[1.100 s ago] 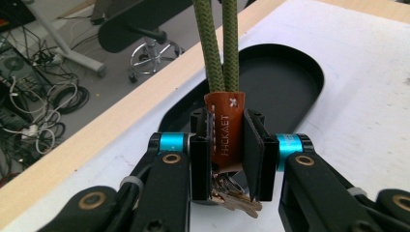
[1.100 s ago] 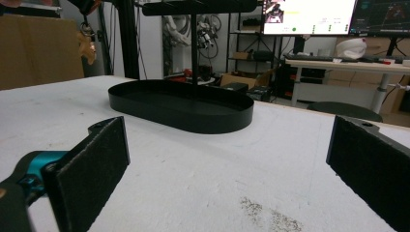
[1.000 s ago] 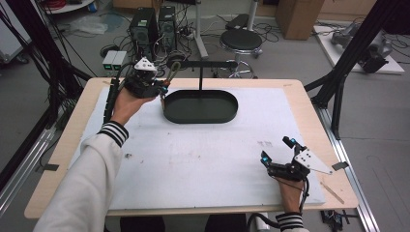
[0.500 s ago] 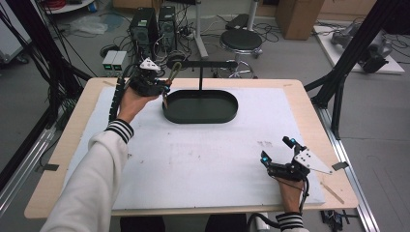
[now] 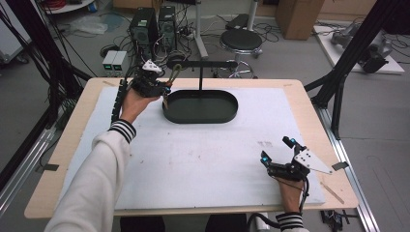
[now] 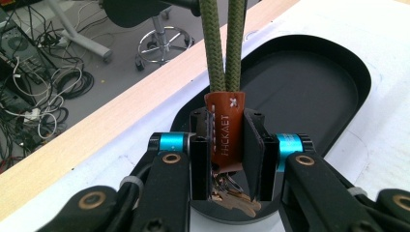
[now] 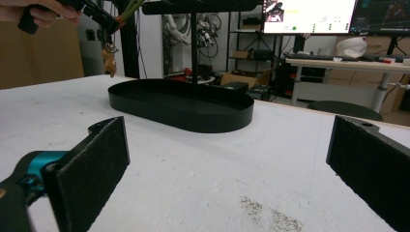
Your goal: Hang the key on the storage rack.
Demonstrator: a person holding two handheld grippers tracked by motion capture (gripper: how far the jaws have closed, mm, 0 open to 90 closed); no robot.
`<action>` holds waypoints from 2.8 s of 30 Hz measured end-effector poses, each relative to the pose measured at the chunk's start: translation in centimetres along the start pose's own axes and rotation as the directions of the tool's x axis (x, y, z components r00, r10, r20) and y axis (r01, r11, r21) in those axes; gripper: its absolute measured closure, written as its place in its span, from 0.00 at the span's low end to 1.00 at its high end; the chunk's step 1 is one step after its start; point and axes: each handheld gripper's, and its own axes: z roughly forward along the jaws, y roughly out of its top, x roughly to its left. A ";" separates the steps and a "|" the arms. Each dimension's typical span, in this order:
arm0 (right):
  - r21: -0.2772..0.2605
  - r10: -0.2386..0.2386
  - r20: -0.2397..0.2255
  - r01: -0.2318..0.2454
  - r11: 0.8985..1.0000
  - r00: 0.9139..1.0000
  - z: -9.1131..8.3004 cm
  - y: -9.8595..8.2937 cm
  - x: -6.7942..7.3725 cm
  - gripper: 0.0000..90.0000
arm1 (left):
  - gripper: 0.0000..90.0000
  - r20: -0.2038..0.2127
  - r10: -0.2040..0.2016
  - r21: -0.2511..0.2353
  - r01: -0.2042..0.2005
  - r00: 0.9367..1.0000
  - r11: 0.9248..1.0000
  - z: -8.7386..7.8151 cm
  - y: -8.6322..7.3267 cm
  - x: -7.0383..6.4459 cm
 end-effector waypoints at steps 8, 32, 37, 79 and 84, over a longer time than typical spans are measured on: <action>-0.002 0.001 0.000 -0.001 1.000 1.000 0.0 0.0 0.0 0.00 | 0.83 -0.011 -0.014 -0.010 0.014 1.000 1.000 -0.5 0.0 0.4; -0.005 0.000 0.000 0.000 1.000 1.000 0.0 0.0 -0.1 0.00 | 0.83 -0.030 -0.043 0.005 0.043 0.999 0.999 0.6 -0.4 1.1; -0.005 0.000 0.000 0.000 1.000 1.000 0.0 0.0 -0.1 0.00 | 0.83 -0.037 -0.057 0.006 0.057 0.998 0.998 0.8 -0.5 1.3; 0.002 0.001 -0.002 -0.001 1.000 1.000 0.0 0.0 0.0 0.00 | 0.08 0.058 -0.070 -0.100 0.075 0.996 0.992 0.8 -1.0 1.4; 0.004 0.000 -0.003 0.000 1.000 1.000 0.0 0.0 0.0 0.00 | 0.02 0.088 -0.066 -0.210 0.083 0.994 0.974 -3.5 -2.3 1.4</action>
